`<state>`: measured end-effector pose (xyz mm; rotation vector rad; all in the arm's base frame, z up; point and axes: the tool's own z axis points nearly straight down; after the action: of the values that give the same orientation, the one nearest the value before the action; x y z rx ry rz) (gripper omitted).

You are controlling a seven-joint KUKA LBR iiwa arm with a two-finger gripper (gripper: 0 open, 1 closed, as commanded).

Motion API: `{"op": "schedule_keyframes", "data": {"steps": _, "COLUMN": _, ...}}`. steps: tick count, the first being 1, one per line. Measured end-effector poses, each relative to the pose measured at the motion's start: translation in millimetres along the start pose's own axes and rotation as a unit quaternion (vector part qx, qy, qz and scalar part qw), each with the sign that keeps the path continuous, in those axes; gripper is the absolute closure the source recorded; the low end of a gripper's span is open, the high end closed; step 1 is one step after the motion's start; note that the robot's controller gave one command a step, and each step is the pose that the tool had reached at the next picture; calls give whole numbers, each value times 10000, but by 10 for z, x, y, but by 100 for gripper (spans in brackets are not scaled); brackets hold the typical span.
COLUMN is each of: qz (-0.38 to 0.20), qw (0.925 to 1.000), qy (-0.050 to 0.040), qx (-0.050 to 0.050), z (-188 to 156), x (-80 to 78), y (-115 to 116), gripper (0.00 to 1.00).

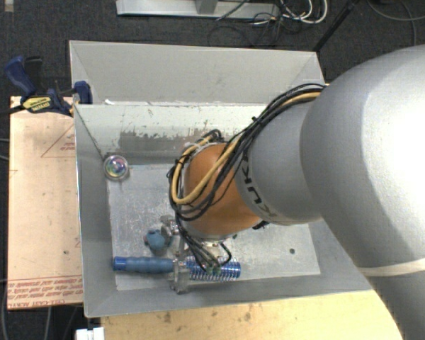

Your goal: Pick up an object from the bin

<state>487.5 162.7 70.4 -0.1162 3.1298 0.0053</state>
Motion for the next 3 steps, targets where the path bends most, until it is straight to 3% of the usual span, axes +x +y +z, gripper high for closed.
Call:
{"op": "schedule_keyframes", "data": {"steps": 1, "qz": -357, "qw": 9994, "qy": -31, "qx": 4, "z": -19, "x": 24, "y": 172, "gripper": 0}}
{"op": "schedule_keyframes", "data": {"steps": 2, "qz": -359, "qw": 9994, "qy": 27, "qx": 4, "z": -3, "x": 58, "y": 176, "gripper": 100}}
{"op": "schedule_keyframes", "data": {"steps": 3, "qz": -354, "qw": 9994, "qy": 19, "qx": 1, "z": -588, "x": 35, "y": 183, "gripper": 100}}
